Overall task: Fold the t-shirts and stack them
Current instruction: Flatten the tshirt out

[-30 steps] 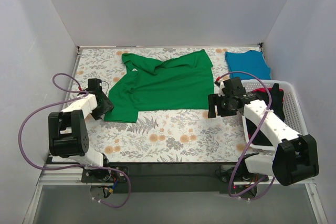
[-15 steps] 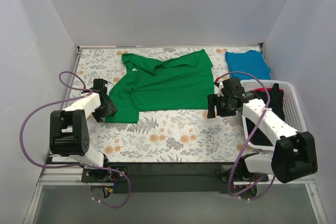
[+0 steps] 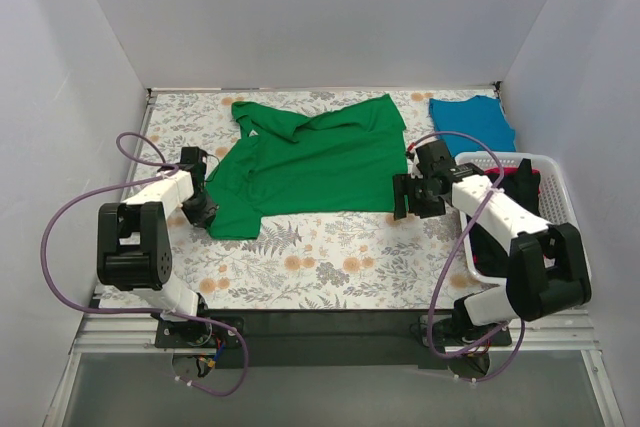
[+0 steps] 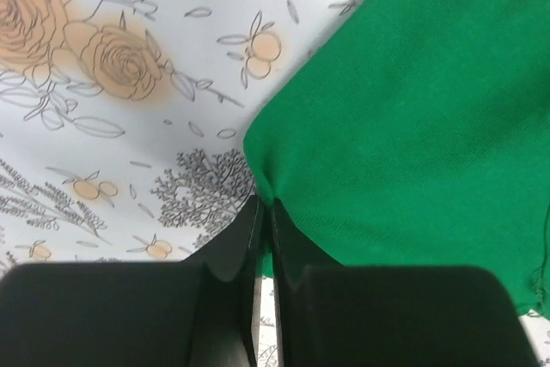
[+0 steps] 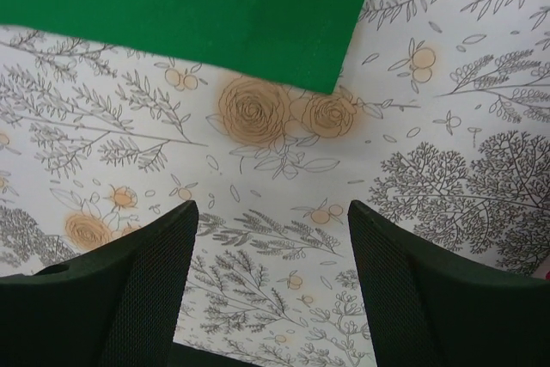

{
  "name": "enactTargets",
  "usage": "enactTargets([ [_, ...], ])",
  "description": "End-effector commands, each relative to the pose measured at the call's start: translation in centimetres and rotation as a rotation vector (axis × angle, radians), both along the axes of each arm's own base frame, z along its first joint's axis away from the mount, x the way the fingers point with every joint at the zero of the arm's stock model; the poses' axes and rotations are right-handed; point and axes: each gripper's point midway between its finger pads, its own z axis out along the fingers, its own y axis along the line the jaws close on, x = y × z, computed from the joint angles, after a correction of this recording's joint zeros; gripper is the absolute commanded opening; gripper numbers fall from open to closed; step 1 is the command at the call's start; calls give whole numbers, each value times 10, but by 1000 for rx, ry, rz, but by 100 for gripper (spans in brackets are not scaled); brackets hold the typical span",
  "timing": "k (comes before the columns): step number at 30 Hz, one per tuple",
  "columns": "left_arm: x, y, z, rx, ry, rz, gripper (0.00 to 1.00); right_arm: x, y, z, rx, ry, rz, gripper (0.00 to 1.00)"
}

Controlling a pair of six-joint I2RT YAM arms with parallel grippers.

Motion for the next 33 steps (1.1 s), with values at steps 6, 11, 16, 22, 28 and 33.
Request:
enactTargets([
  [6, -7, -2, 42, -11, -72, 1, 0, 57, 0, 2, -27, -72, -230, 73],
  [11, -5, -6, 58, -36, -134, 11, 0, 66, -3, -8, -48, -61, -309, 66],
  [16, -4, -9, 68, -51, -183, 14, 0, 67, -2, -14, -48, -45, -343, 59],
  [22, -3, -14, 73, -79, -206, 1, 0, 75, 2, -20, -60, -40, -389, 58],
  [28, -2, -22, 74, -122, -226, -11, 0, 82, 8, -27, -79, -35, -418, 58],
  [33, -2, -23, 77, -129, -240, -11, 0, 78, 9, -38, -103, -13, -438, 54],
])
